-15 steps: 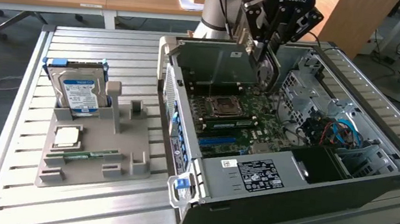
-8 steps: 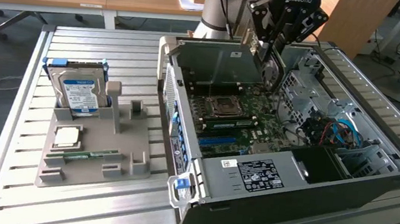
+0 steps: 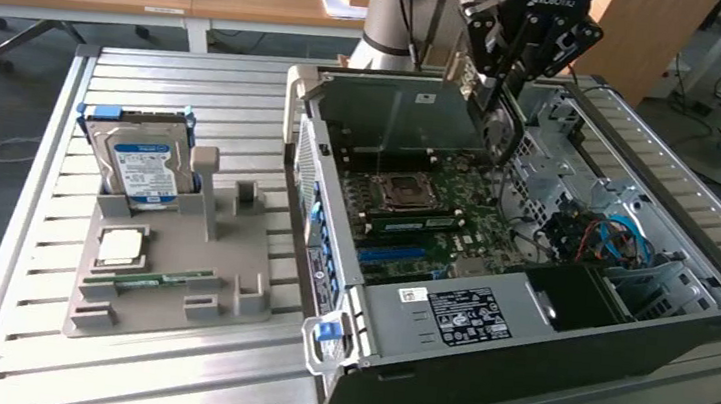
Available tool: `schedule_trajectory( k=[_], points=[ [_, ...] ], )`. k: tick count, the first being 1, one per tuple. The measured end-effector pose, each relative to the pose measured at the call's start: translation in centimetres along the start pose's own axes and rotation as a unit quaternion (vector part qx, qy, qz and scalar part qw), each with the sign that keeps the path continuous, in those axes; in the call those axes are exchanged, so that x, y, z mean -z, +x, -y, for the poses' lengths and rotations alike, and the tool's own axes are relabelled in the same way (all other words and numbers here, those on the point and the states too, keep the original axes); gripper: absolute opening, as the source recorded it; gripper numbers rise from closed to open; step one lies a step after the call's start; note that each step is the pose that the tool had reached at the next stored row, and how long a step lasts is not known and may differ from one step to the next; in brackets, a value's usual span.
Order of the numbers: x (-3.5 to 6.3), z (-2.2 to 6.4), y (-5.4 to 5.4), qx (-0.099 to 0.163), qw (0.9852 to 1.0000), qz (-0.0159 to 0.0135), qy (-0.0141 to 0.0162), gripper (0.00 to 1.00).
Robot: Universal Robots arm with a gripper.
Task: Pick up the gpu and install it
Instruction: 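Pick up the gpu and move the gpu toward the slot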
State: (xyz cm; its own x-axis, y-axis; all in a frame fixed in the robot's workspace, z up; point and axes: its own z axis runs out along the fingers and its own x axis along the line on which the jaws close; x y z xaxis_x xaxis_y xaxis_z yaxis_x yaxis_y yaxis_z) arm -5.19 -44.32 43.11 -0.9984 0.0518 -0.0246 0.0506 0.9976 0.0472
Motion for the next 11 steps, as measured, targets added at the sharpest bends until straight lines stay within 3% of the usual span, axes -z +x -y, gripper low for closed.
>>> schedule_trajectory(
  k=[11],
  points=[
    [-0.05, -0.1, -2.0, 0.0, 1.0, 0.0, 0.0, 0.27]
  ],
)
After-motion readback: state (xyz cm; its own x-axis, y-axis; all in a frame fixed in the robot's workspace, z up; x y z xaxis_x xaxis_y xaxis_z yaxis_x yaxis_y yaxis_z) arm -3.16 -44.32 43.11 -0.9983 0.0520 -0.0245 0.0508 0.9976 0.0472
